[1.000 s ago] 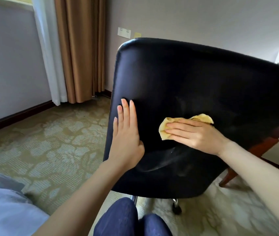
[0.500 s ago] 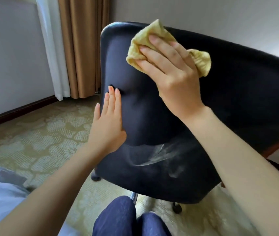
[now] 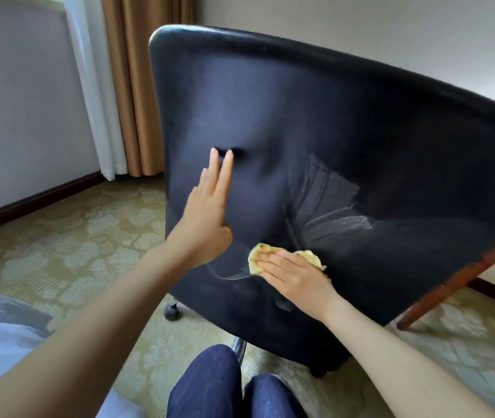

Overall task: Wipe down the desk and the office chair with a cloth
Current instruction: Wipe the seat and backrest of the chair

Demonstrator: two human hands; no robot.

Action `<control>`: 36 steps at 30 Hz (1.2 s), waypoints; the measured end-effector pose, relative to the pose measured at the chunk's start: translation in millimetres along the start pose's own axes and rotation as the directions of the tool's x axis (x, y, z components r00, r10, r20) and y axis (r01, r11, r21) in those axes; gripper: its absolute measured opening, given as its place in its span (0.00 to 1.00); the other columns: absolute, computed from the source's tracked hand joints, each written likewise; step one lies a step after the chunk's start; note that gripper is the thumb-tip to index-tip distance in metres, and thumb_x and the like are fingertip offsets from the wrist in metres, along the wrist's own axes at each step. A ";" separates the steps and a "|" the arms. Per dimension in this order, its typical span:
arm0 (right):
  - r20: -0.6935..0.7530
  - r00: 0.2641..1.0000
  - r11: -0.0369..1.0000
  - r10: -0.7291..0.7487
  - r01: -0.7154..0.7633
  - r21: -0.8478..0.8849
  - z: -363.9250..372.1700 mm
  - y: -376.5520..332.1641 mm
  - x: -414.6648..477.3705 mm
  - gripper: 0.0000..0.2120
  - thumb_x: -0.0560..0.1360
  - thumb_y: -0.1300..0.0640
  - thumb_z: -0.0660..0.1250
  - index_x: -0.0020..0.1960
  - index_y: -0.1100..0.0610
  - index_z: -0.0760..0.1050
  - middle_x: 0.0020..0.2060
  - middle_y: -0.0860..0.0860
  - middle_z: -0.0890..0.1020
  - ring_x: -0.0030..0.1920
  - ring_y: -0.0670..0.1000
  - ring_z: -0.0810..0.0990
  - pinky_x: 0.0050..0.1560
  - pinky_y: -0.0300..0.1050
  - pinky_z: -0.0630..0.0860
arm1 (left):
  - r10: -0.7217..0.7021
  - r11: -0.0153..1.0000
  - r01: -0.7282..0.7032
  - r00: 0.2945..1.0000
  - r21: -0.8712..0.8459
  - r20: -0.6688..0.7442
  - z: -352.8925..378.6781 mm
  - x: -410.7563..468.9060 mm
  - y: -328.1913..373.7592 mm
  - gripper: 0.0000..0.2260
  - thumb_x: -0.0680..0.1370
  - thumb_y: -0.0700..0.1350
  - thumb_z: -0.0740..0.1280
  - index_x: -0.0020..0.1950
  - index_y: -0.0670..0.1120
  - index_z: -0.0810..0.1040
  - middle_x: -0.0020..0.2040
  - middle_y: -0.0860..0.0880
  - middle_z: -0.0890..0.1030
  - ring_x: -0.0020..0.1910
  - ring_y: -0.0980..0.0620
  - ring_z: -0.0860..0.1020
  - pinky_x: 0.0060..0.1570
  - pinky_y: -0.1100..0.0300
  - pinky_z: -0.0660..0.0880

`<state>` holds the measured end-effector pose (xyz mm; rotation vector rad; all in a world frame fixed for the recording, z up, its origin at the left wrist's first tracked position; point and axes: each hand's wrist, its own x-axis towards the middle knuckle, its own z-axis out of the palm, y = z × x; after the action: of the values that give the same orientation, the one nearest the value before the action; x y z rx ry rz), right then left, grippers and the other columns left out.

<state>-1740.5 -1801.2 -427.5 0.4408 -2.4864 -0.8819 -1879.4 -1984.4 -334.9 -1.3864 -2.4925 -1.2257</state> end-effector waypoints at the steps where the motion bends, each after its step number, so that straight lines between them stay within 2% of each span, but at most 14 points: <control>1: 0.058 0.997 0.998 -0.053 0.054 -0.020 -0.6 2.6 -10.9 0.16 0.74 0.62 0.64 0.60 0.56 0.79 0.62 0.50 0.78 0.64 0.48 0.75 0.66 0.45 0.71 | 0.018 1.000 -0.018 1.000 0.001 0.019 4.8 -0.2 2.4 0.49 0.66 0.27 0.60 0.77 0.53 0.36 0.76 0.50 0.32 0.75 0.38 0.53 0.67 0.45 0.62; 3: 0.123 0.982 0.987 -0.145 0.152 -0.055 -8.0 10.7 -26.7 0.15 0.71 0.62 0.69 0.58 0.57 0.80 0.61 0.50 0.79 0.63 0.49 0.75 0.67 0.46 0.69 | 0.013 0.999 -0.011 0.999 -0.043 0.051 12.2 -0.3 7.0 0.49 0.67 0.27 0.60 0.76 0.55 0.34 0.75 0.50 0.29 0.71 0.34 0.59 0.62 0.47 0.66; 4: 0.124 0.977 0.981 -0.175 0.184 -0.062 -13.6 16.8 -32.3 0.14 0.72 0.62 0.67 0.57 0.57 0.81 0.59 0.50 0.80 0.63 0.49 0.76 0.68 0.47 0.68 | 0.009 0.998 -0.005 0.998 -0.066 0.062 14.7 0.2 8.6 0.49 0.67 0.27 0.59 0.76 0.56 0.33 0.75 0.50 0.28 0.72 0.33 0.58 0.61 0.46 0.67; 6: 0.103 0.975 0.976 -0.196 0.203 -0.072 -27.8 31.5 -37.4 0.15 0.75 0.64 0.59 0.56 0.58 0.81 0.58 0.51 0.81 0.62 0.49 0.77 0.70 0.47 0.64 | -0.001 0.998 0.006 0.997 -0.068 0.072 16.8 2.0 9.0 0.49 0.67 0.28 0.58 0.75 0.56 0.32 0.74 0.50 0.27 0.75 0.35 0.49 0.63 0.46 0.66; 8: 0.075 0.981 0.977 -0.181 0.188 -0.098 -46.5 49.9 -36.9 0.16 0.76 0.66 0.57 0.58 0.58 0.80 0.58 0.51 0.81 0.62 0.50 0.76 0.71 0.48 0.63 | -0.001 0.999 0.005 0.997 -0.049 0.072 16.8 3.7 8.2 0.48 0.68 0.28 0.57 0.75 0.56 0.32 0.74 0.50 0.26 0.76 0.39 0.42 0.66 0.48 0.64; 11: 0.010 0.988 0.981 -0.154 0.154 -0.119 -79.2 80.9 -26.5 0.16 0.77 0.68 0.58 0.59 0.60 0.80 0.59 0.53 0.80 0.63 0.52 0.76 0.69 0.49 0.66 | -0.002 0.999 0.004 0.999 -0.046 0.054 18.9 5.0 9.8 0.48 0.68 0.28 0.56 0.75 0.55 0.32 0.74 0.50 0.26 0.76 0.41 0.39 0.63 0.56 0.60; 15: -0.109 0.981 0.973 -0.161 0.139 -0.186 -119.7 111.0 4.1 0.14 0.76 0.71 0.62 0.58 0.61 0.80 0.58 0.55 0.81 0.61 0.53 0.77 0.64 0.51 0.73 | -0.008 0.998 0.009 1.000 -0.055 0.028 24.5 5.3 13.0 0.48 0.68 0.28 0.57 0.75 0.55 0.32 0.74 0.51 0.27 0.76 0.42 0.39 0.57 0.58 0.63; 19: -0.273 0.957 0.970 -0.101 0.034 -0.240 -142.0 123.6 42.0 0.12 0.77 0.68 0.64 0.56 0.59 0.81 0.58 0.53 0.80 0.61 0.52 0.77 0.59 0.50 0.76 | 0.019 0.997 -0.017 1.000 -0.074 0.023 24.9 6.6 9.7 0.48 0.68 0.27 0.57 0.75 0.57 0.32 0.74 0.52 0.27 0.76 0.42 0.39 0.53 0.59 0.63; 23: -0.485 0.874 0.964 -0.033 -0.101 -0.247 -143.3 124.6 81.6 0.11 0.78 0.65 0.64 0.54 0.56 0.82 0.56 0.51 0.82 0.60 0.50 0.79 0.59 0.48 0.76 | 0.039 0.996 -0.038 0.999 -0.080 0.020 22.1 9.4 7.7 0.49 0.68 0.28 0.58 0.72 0.61 0.29 0.74 0.54 0.26 0.76 0.43 0.39 0.49 0.60 0.66; 27: -0.595 0.800 0.959 0.070 -0.218 -0.181 -122.7 110.6 102.5 0.08 0.77 0.62 0.67 0.53 0.55 0.83 0.55 0.49 0.82 0.58 0.48 0.80 0.58 0.45 0.77 | 0.015 0.997 -0.016 1.000 -0.075 -0.013 22.2 11.7 6.9 0.49 0.69 0.27 0.58 0.73 0.60 0.30 0.74 0.53 0.27 0.77 0.44 0.43 0.44 0.62 0.67; 30: -0.598 0.795 0.963 0.104 -0.230 -0.138 -102.5 96.2 106.1 0.08 0.76 0.62 0.68 0.53 0.54 0.83 0.54 0.48 0.83 0.58 0.47 0.80 0.57 0.44 0.77 | -0.011 0.996 0.009 1.000 -0.086 -0.021 22.2 12.4 5.6 0.49 0.69 0.27 0.58 0.70 0.61 0.28 0.74 0.52 0.27 0.77 0.40 0.49 0.53 0.53 0.69; 33: -0.548 0.829 0.974 0.114 -0.203 -0.104 -79.0 81.7 100.0 0.10 0.77 0.64 0.67 0.54 0.55 0.83 0.55 0.49 0.82 0.59 0.47 0.79 0.58 0.44 0.76 | -0.039 0.997 0.037 0.999 -0.064 -0.024 21.0 15.9 3.9 0.49 0.69 0.28 0.59 0.68 0.61 0.27 0.74 0.51 0.27 0.72 0.33 0.58 0.55 0.46 0.70; 34: -0.524 0.844 0.977 0.115 -0.192 -0.094 -71.5 74.8 96.6 0.10 0.77 0.65 0.66 0.54 0.56 0.83 0.55 0.49 0.82 0.59 0.48 0.79 0.58 0.45 0.76 | -0.044 0.998 0.043 0.999 -0.050 -0.028 20.4 17.0 3.1 0.49 0.68 0.27 0.58 0.70 0.60 0.27 0.74 0.51 0.28 0.72 0.32 0.59 0.54 0.46 0.70; 36: -0.463 0.879 0.985 0.114 -0.162 -0.064 -54.8 59.9 86.2 0.09 0.77 0.64 0.65 0.52 0.57 0.83 0.55 0.51 0.82 0.59 0.48 0.79 0.59 0.45 0.75 | -0.050 0.998 0.049 0.998 -0.027 -0.034 21.0 19.7 1.4 0.49 0.68 0.26 0.58 0.74 0.55 0.30 0.75 0.49 0.28 0.74 0.33 0.54 0.55 0.47 0.71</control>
<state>-1793.0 -1822.2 -323.4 0.3791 -2.0027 -0.7402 -1883.5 -1956.5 -341.0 -1.3049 -2.5116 -1.2847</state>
